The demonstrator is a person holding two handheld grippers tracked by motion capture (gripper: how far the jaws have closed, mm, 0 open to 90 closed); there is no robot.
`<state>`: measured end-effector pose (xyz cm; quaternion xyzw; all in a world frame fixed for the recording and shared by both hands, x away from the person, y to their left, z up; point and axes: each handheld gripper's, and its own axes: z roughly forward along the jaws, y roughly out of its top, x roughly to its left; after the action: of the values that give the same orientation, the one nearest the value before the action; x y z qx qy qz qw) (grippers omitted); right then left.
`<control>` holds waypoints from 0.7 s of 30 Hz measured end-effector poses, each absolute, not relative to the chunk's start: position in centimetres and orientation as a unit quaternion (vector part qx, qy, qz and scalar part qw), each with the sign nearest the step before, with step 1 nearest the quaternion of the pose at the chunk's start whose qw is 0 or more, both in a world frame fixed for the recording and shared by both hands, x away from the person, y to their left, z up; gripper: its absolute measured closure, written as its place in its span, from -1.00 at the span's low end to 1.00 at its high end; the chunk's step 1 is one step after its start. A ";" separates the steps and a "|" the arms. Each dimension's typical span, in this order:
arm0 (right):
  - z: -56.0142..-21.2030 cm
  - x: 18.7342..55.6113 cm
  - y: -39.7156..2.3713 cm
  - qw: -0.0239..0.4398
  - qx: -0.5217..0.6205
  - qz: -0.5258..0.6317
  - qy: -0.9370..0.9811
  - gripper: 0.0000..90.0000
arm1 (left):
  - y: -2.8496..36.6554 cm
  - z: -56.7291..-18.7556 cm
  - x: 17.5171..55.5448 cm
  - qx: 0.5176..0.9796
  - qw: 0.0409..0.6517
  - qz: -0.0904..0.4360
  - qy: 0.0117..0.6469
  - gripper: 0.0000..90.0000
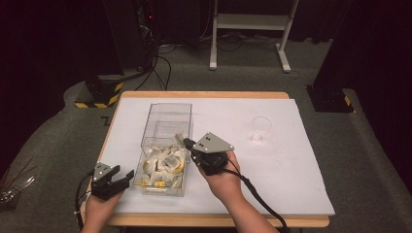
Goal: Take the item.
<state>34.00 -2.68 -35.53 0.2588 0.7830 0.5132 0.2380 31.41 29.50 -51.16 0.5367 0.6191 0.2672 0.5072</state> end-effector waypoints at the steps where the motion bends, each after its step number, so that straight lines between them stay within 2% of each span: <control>1: -35.5 34.1 -2.9 0.239 0.259 0.513 0.783 0.99 | 29.5 -51.2 31.4 0.536 0.508 0.267 0.619 -0.18; 21: -36.2 35.6 -6.6 0.267 0.294 0.492 0.775 0.99 | 29.5 -51.2 31.3 0.539 0.508 0.270 0.615 -0.19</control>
<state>35.62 -6.64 -36.21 0.2938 0.7749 0.4917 0.2674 31.32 29.50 -51.15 0.5387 0.6150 0.2705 0.5084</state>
